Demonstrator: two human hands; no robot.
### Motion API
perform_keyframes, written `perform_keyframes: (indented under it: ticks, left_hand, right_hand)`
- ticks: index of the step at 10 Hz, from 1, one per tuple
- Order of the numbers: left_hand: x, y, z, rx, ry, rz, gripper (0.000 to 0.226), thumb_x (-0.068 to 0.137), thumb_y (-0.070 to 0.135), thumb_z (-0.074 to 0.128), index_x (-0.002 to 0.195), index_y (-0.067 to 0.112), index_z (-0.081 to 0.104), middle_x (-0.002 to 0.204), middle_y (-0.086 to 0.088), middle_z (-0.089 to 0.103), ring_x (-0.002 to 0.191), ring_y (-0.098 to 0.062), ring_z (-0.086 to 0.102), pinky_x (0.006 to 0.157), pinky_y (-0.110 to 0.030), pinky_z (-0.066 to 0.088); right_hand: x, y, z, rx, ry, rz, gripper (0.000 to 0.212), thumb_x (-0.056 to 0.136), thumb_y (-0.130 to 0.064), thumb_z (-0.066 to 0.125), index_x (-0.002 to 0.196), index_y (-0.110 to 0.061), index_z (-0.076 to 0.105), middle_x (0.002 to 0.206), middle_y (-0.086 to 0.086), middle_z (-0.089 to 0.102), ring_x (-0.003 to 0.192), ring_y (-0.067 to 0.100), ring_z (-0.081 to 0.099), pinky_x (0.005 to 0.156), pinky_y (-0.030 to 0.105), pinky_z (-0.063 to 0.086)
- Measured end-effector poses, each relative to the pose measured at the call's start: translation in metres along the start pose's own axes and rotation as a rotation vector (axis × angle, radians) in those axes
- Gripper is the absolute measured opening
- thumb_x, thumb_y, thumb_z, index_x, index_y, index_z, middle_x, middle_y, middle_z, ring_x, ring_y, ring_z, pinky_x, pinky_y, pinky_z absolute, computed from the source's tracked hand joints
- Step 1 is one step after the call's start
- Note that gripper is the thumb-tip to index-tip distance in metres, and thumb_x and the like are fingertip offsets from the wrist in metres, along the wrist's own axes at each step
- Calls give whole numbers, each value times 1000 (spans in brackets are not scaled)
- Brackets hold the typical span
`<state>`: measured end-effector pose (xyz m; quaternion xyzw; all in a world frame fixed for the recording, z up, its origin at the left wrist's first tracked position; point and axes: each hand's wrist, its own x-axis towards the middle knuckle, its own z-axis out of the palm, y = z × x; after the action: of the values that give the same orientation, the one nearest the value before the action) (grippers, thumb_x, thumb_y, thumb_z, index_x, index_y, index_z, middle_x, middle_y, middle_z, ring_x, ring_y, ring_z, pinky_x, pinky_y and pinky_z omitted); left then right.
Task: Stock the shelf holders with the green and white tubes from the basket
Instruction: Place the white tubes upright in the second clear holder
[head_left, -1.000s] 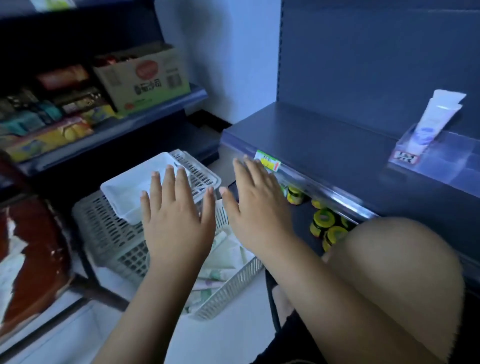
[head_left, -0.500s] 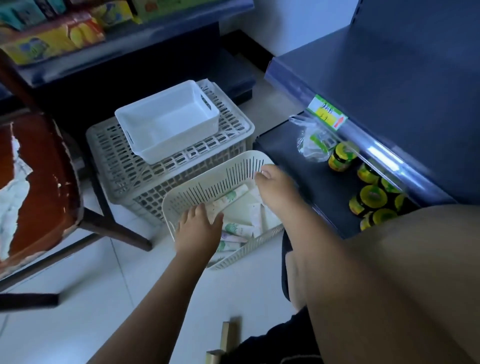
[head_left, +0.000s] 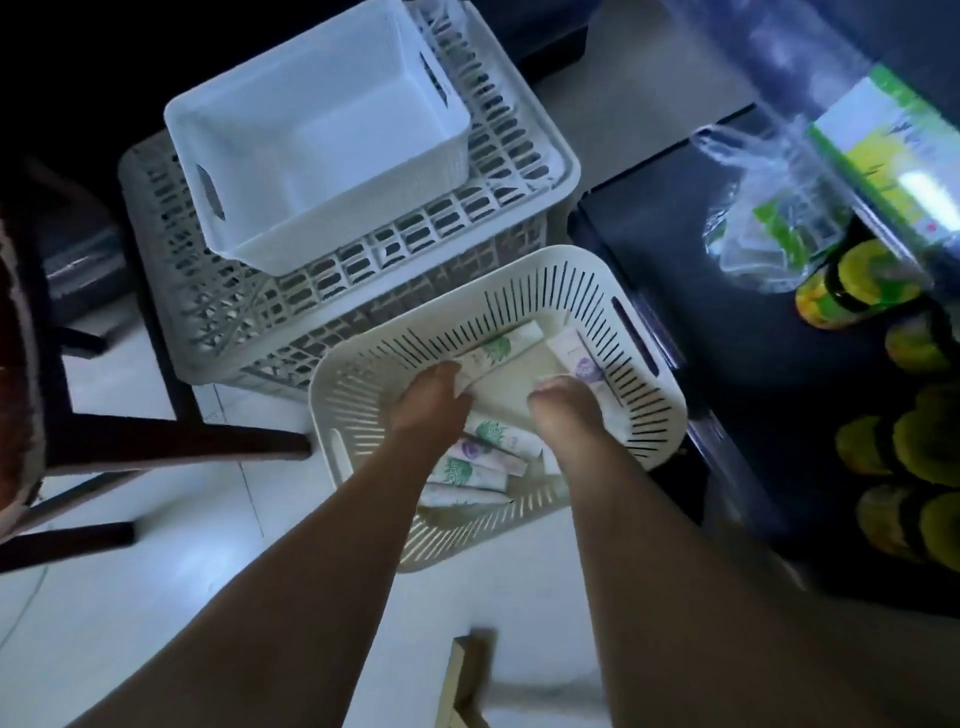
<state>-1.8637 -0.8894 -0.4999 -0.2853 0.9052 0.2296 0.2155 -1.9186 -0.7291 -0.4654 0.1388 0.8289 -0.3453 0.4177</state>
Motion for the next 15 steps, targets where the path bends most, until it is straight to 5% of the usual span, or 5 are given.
perform_keyframes:
  ticks: [7,8,10,13,15]
  left_hand:
    - [64,30,62,-101,81,-37,19,88,32,67,104,25,58,97,3,70,109,-23,63,126,-51,7]
    - [43,29,50,-409,149,-52,21,85,30,73,104,25,65,95,8,72,94,-20,68,101,-44,51]
    - [-7,26,6,-803,256,-171,18,88,31,75,100,18,71,87,-1,74,73,-17,71,48,-22,52]
    - [-28,20,-14,-1432,303,-408,29,91,27,77,117,16,68,104,-6,79,101,-22,75,90,-37,59]
    - [-17,22,-5,-1725,231,-439,49,99,42,63,139,15,55,124,-7,72,112,-24,69,110,-50,45]
  right_hand:
    - [30,25,74,-319,46,222,35,92,-27,63,126,-18,60,132,8,59,127,29,50,99,41,44]
    - [25,28,69,-240,22,221,34,90,-27,64,122,-16,61,126,9,64,122,31,58,98,40,49]
    - [34,43,64,-257,-131,196,29,95,-22,53,119,-12,67,123,8,67,116,29,63,90,32,52]
    - [51,33,35,-403,-126,124,32,99,-18,58,126,-2,65,135,11,65,125,26,61,92,31,49]
    - [58,18,13,382,98,-4,32,99,-20,55,125,-2,56,121,18,64,86,38,74,73,47,64]
